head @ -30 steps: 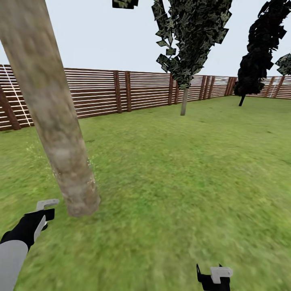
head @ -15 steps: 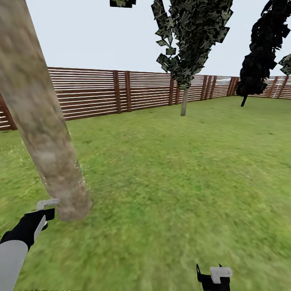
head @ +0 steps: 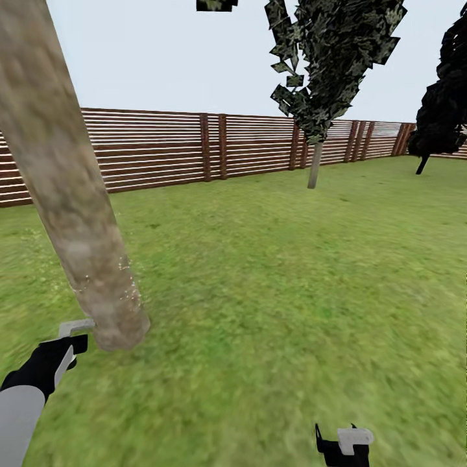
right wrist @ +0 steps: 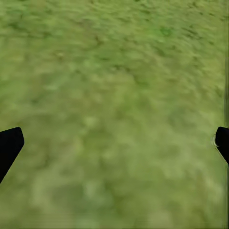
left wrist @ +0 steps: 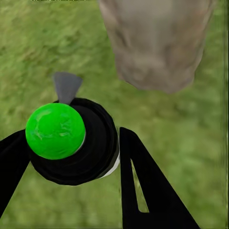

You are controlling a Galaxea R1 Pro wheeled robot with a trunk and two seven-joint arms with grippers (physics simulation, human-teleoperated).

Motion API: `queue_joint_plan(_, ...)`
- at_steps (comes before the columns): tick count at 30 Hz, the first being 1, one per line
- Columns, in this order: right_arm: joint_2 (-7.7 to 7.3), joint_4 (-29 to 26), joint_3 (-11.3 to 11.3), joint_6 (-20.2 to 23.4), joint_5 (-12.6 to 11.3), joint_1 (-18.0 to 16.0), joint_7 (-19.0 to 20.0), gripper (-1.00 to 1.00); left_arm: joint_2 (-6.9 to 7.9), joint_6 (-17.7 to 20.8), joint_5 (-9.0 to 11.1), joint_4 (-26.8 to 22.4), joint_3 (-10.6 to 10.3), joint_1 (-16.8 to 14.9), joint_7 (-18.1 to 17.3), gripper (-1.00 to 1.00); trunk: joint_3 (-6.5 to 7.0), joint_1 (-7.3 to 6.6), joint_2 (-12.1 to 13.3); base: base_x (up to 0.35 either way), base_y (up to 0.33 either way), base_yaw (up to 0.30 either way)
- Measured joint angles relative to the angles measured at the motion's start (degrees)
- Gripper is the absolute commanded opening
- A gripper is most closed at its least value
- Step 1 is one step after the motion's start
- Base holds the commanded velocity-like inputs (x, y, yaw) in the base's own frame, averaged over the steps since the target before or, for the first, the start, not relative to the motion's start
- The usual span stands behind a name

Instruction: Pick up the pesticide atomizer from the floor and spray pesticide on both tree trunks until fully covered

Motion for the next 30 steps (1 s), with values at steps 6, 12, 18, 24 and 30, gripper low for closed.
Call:
queue_joint_plan(6, 0.00, 0.00, 0.04, 0.00, 0.08, 0.00, 0.00, 1.00, 0.00, 0.00, 0.00, 0.00, -0.01, 0.00, -0.01, -1.00, 0.00, 0.00, 0.00, 0.099, -0.267, 0.159)
queue_joint_plan(12, 0.00, 0.00, 0.05, 0.00, 0.09, 0.00, 0.00, 1.00, 0.00, -0.06, 0.00, 0.00, -0.01, 0.00, -0.01, -1.00, 0.00, 0.00, 0.00, 0.083, -0.267, 0.276)
queue_joint_plan(18, 0.01, 0.00, 0.00, 0.00, 0.01, 0.00, 0.00, 1.00, -1.71, -0.71, 0.87, 0.05, 0.10, 0.01, -0.44, -1.00, 0.00, 0.00, 0.00, 0.005, -0.139, 0.173)
queue_joint_plan(24, 0.00, 0.00, 0.00, 0.00, 0.00, 0.00, 0.00, 1.00, -7.91, -0.83, 0.08, -1.13, -0.07, -0.75, 0.03, -1.00, 0.00, 0.00, 0.00, 0.000, -0.001, 0.002)
queue_joint_plan(30, 0.00, 0.00, -0.01, 0.00, -0.01, 0.00, -0.09, 1.00, -4.01, -0.78, 0.22, -3.28, 0.02, -0.67, 0.52, -1.00, 0.00, 0.00, 0.00, 0.000, 0.000, 0.076)
